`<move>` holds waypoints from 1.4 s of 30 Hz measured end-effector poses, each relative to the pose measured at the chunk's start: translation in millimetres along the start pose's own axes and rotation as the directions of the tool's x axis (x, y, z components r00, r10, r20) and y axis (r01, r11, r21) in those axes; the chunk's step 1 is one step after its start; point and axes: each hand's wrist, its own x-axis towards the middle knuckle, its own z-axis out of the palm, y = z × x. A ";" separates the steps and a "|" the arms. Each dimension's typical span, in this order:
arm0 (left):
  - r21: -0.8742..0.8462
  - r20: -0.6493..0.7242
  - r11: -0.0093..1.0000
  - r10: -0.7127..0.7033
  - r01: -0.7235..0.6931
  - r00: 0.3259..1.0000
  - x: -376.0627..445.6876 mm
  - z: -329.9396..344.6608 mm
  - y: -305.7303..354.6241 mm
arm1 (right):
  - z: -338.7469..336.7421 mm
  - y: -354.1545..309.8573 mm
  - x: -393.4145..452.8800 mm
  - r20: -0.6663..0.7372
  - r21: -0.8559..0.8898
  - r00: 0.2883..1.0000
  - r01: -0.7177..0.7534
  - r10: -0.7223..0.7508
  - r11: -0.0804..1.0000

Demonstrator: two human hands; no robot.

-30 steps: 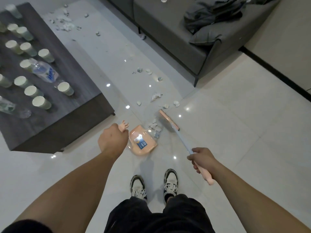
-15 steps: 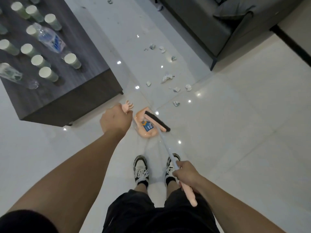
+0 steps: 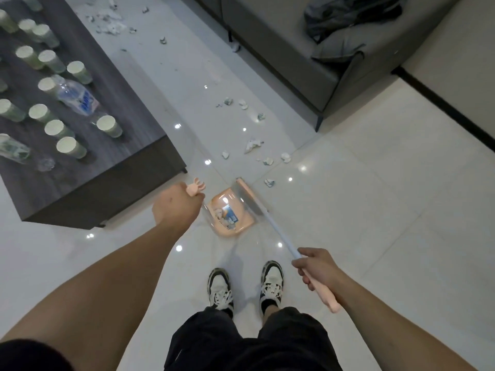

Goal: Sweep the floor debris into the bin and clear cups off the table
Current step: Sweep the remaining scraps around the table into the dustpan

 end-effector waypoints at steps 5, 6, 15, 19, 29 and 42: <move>0.024 -0.007 1.000 -0.011 0.011 1.000 -7.0 15.4 -0.4 | -14.2 -17.3 36.2 -0.095 -0.001 0.994 0.045 -0.045 0.999; 0.042 -0.021 0.999 -0.012 0.013 1.000 -8.3 19.0 -1.5 | -15.5 -18.0 43.8 -0.101 -0.004 0.994 0.042 -0.042 0.999; 0.079 -0.095 0.996 0.035 -0.028 0.995 3.7 21.9 -0.2 | 5.8 19.8 59.6 -0.026 -0.396 0.999 -0.035 0.028 0.917; 0.068 -0.063 0.997 0.050 -0.046 0.997 -4.8 24.6 -0.7 | 13.8 30.8 24.2 0.071 -0.432 0.994 -0.049 0.089 0.901; -0.037 0.038 0.999 -0.009 0.011 0.999 3.1 4.1 0.5 | 1.3 -3.2 -13.4 0.069 -0.251 0.996 -0.031 0.049 0.968; -0.066 0.007 0.996 0.062 -0.062 0.998 55.8 -10.7 50.7 | -25.6 -58.7 19.7 -0.142 -0.003 0.989 0.053 -0.053 0.999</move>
